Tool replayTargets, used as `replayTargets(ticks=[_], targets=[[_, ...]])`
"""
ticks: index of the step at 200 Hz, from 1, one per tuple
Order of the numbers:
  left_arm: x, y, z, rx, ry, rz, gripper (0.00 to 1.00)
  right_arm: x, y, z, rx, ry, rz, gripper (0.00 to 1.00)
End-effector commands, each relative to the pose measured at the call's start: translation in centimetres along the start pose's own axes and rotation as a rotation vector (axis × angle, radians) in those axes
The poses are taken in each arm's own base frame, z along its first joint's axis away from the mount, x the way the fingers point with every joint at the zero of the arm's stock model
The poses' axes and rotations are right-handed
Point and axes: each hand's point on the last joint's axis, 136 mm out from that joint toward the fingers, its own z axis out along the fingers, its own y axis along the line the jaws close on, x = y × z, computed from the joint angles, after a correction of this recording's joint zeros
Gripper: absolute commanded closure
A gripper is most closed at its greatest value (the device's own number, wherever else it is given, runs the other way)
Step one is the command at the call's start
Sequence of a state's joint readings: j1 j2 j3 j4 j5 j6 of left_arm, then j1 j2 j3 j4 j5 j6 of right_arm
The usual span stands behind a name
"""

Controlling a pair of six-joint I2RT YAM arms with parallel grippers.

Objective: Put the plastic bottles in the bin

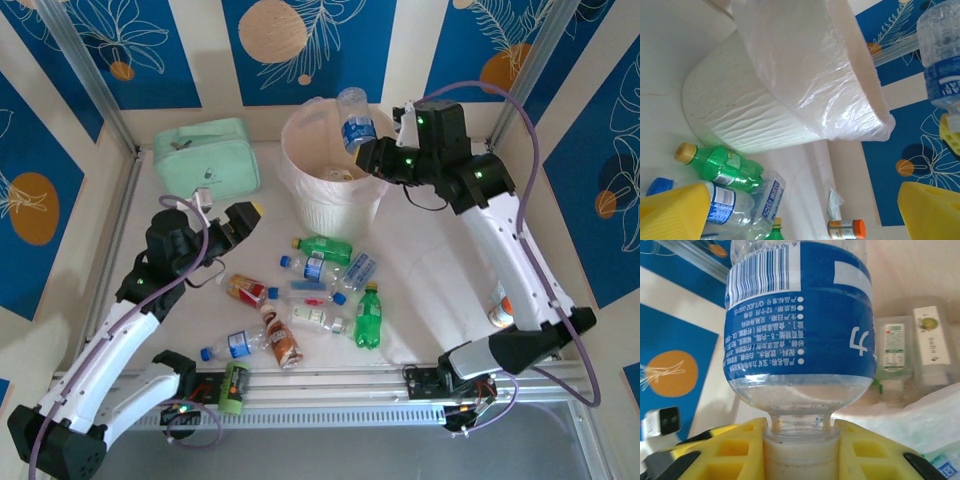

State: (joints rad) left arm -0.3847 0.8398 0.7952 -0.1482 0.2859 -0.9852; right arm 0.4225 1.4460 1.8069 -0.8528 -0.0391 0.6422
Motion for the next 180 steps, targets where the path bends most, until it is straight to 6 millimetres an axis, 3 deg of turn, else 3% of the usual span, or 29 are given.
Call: replayTargets(ticks=[1,63,72,94,121,180], targets=[[-0.1,0.4,-0.6,-0.028,-0.004,0.036,0.06,-0.9,-1.0,0.6,0.046,0.01,-0.042,0.84],[0.6,3.1,-1.0,-0.148,0.012,0.035,0.08,-2.4,-4.3,3.6,0.177,0.043,-0.05,0.81],[0.7,3.4,-1.0,-0.166,0.017,0.034,0.08,-2.5,-4.7,3.9,0.188,0.048,-0.046,0.75],[0.9,5.0,-1.4,-0.254,0.025,0.025,0.07,-2.7,-4.9,4.1,0.197,0.047,-0.045,0.48],[1.5,8.6,-2.9,-0.449,0.037,0.01,0.07,-3.1,-4.4,3.1,0.195,0.027,-0.051,0.29],[3.6,13.3,-4.9,-0.657,0.075,-0.038,0.1,-2.7,0.3,-1.5,0.114,-0.048,-0.139,0.26]])
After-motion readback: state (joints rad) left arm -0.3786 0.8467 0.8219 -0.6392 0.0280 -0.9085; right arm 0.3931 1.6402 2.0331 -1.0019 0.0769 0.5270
